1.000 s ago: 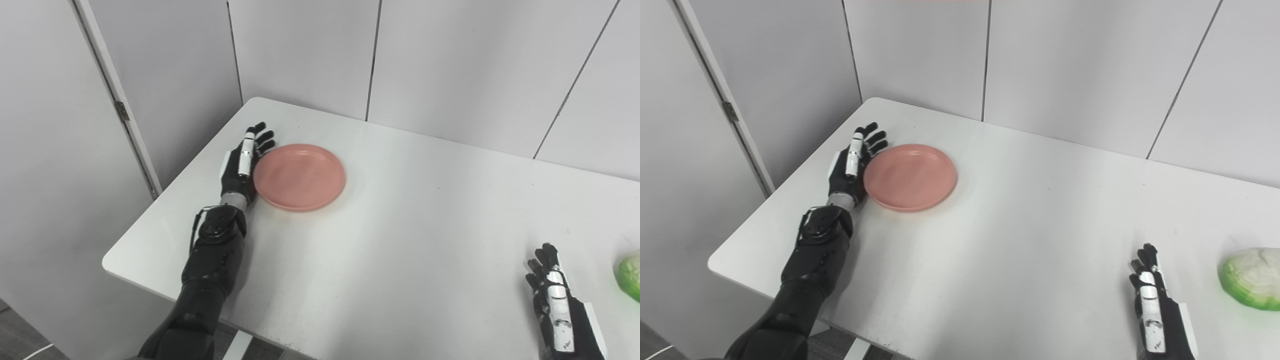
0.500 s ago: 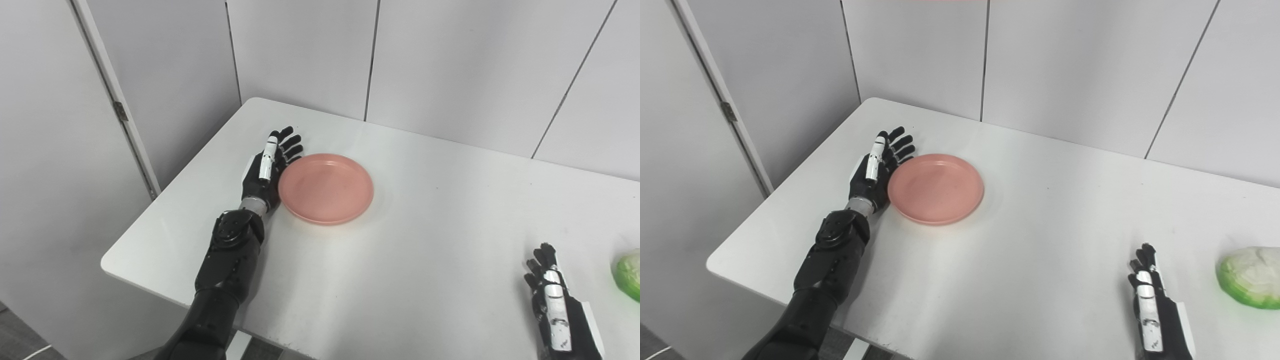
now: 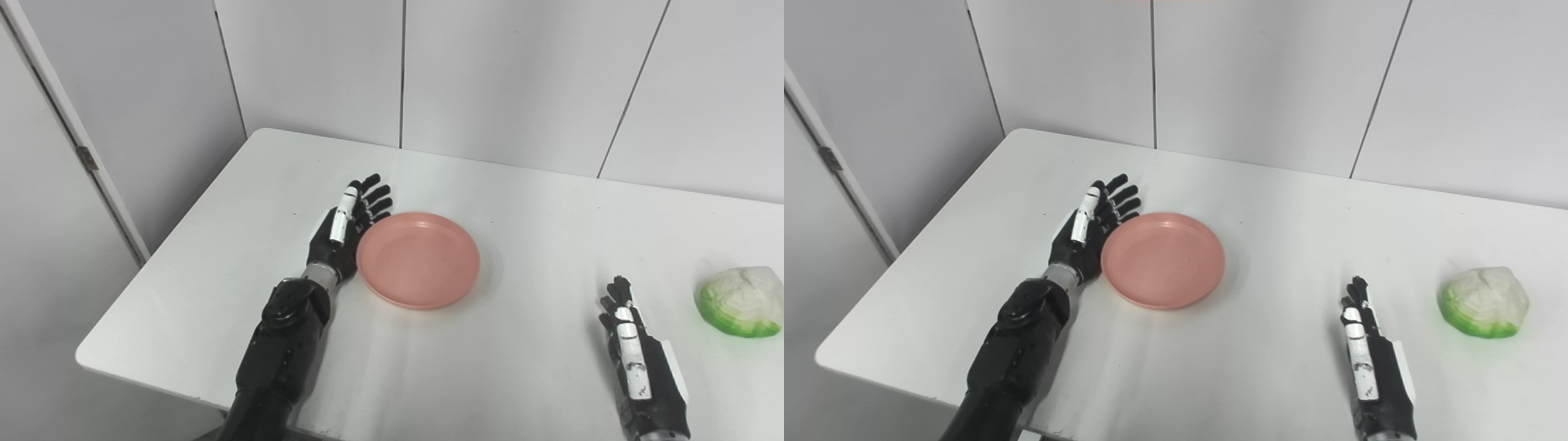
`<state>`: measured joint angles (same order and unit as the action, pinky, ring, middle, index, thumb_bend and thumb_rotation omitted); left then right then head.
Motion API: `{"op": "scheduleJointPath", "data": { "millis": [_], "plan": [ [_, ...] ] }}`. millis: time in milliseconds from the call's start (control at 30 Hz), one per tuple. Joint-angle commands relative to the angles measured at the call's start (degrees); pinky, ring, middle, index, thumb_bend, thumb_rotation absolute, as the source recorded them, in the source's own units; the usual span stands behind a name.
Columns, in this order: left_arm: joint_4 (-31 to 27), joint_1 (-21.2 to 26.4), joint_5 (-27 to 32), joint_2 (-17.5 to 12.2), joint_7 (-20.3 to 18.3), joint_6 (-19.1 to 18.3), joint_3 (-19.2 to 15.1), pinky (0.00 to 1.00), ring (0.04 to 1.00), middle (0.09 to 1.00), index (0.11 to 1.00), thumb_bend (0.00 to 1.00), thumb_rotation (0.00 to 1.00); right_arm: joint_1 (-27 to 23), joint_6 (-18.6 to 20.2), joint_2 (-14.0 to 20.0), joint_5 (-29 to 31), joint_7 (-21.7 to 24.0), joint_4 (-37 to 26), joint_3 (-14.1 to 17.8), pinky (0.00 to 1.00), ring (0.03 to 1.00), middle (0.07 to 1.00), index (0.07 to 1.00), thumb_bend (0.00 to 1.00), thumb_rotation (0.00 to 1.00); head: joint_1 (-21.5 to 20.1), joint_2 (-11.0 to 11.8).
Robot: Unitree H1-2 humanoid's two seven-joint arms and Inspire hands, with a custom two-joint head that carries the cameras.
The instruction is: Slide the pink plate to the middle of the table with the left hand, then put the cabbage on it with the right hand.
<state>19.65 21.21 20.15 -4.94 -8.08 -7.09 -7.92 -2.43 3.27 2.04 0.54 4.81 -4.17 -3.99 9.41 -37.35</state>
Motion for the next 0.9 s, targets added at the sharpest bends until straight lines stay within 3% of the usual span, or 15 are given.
{"op": "scheduleJointPath", "data": {
  "millis": [0, 200, 300, 500, 867],
  "plan": [
    [0.7, -2.1, 0.0, 0.9, 0.0, -5.0, 0.9, 0.91, 0.896, 0.897, 0.884, 0.31, 1.00, -0.3, -1.5, -1.0, -0.9, -0.4, 0.2, -0.6, 1.00, 1.000, 1.000, 1.000, 0.38, 1.00, -1.3, -0.1],
    [-0.5, -2.2, 1.1, 3.1, -1.4, -7.0, 2.0, 0.91, 0.900, 0.905, 0.898, 0.30, 1.00, -0.2, -2.1, -2.4, -2.5, -1.9, 0.8, -1.4, 1.00, 1.000, 1.000, 1.000, 0.37, 1.00, -5.8, -0.4],
    [0.4, -1.9, 1.3, 4.1, -2.0, -6.6, 2.5, 0.92, 0.907, 0.913, 0.905, 0.32, 1.00, 0.0, -0.6, -3.1, -2.6, -2.2, 0.1, -1.8, 1.00, 1.000, 1.000, 1.000, 0.38, 1.00, -8.0, -0.5],
    [3.2, -1.2, 2.7, 5.6, -4.4, -5.8, 2.5, 0.93, 0.910, 0.912, 0.902, 0.33, 1.00, -0.1, -1.8, -3.7, -4.0, -2.9, 0.8, -2.5, 1.00, 1.000, 1.000, 1.000, 0.37, 1.00, -11.0, -0.9],
    [1.5, -2.2, 3.3, 5.3, -5.1, -6.8, 2.3, 0.93, 0.923, 0.925, 0.909, 0.34, 1.00, 0.0, -2.5, -4.0, -5.3, -3.5, 1.3, -2.8, 1.00, 1.000, 1.000, 1.000, 0.38, 1.00, -14.5, -1.4]
  ]
}}
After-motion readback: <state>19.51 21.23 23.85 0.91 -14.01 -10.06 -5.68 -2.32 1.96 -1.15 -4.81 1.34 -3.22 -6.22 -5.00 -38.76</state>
